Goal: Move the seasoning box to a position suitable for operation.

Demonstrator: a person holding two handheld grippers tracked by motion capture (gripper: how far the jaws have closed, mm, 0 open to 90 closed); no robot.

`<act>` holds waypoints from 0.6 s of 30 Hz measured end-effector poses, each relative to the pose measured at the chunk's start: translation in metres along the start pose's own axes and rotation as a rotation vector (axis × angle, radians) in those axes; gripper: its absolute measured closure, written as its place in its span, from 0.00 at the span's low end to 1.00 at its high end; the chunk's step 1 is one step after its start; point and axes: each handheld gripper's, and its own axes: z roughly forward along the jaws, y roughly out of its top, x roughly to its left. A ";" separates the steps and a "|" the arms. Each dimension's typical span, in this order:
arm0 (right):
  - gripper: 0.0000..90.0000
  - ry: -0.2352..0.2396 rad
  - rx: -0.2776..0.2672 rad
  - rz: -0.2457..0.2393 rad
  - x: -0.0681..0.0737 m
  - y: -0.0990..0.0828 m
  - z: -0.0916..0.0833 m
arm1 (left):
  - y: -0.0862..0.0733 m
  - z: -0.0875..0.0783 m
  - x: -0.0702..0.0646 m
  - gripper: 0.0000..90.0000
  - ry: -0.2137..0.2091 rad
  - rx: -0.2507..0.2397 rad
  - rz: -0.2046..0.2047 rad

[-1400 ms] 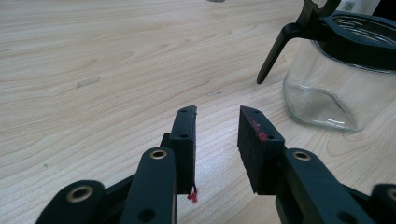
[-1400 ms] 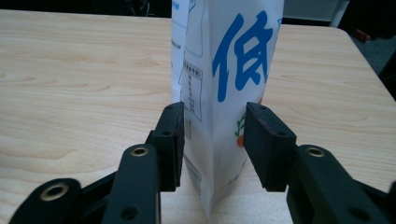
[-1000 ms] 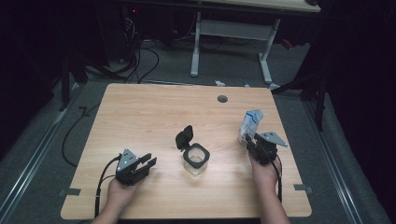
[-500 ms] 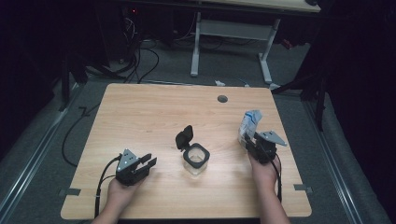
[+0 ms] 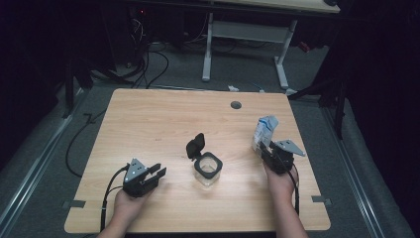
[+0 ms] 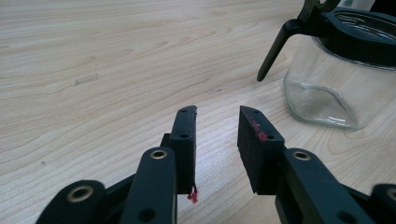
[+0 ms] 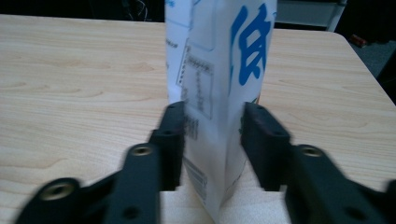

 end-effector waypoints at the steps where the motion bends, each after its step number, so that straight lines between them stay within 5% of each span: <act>1: 0.61 0.007 0.004 0.013 0.000 0.000 0.001 | 0.000 0.000 0.000 0.76 0.000 -0.002 0.000; 9: 0.61 0.001 0.000 -0.003 0.001 0.002 0.006 | 0.000 -0.001 0.000 0.76 0.002 -0.001 -0.001; 18: 0.78 -0.003 0.002 -0.014 0.000 0.003 0.005 | 0.000 -0.001 0.000 0.76 0.002 -0.001 -0.001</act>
